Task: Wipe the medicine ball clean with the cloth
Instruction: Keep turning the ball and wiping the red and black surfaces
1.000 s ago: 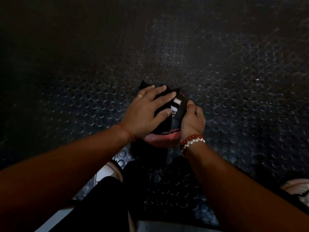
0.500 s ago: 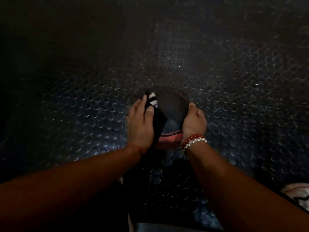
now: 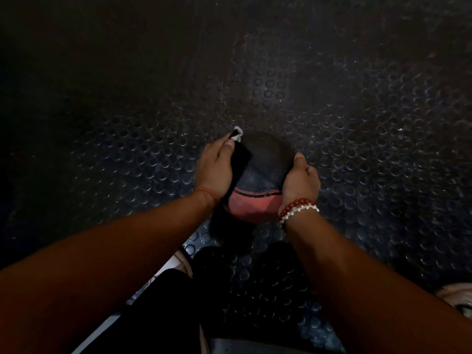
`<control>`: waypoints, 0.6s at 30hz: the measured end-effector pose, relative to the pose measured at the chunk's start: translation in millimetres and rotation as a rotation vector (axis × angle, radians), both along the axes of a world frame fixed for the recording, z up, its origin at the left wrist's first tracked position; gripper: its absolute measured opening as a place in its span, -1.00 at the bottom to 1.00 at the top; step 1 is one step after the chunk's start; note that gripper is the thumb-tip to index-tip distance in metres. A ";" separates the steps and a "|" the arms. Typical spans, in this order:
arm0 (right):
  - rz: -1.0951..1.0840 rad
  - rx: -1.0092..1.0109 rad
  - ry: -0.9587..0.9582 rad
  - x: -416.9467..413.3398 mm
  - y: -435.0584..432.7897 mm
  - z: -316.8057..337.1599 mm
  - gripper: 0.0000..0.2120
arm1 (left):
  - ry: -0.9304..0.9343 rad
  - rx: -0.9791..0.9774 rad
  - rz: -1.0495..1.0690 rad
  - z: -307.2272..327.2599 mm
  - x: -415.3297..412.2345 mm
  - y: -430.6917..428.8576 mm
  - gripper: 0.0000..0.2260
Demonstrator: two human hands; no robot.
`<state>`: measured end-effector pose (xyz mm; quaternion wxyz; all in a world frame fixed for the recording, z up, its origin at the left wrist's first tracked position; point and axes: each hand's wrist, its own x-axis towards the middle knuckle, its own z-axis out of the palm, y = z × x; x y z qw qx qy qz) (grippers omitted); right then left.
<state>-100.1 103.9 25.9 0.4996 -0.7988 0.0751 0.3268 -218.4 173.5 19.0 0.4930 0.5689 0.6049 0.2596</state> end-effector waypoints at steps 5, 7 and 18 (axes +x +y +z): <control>0.077 -0.007 0.014 18.8 1.0 1.1 -0.65 | -0.029 -0.065 0.095 1.8 -1.5 -27.4 -0.55; 0.095 -0.023 0.018 27.8 -0.4 0.3 -0.58 | 0.095 0.131 -0.094 11.7 0.1 -53.1 -0.53; 0.017 0.004 -0.080 3.4 -2.7 -1.1 -0.78 | 0.546 0.503 -0.937 40.5 37.5 26.1 -0.52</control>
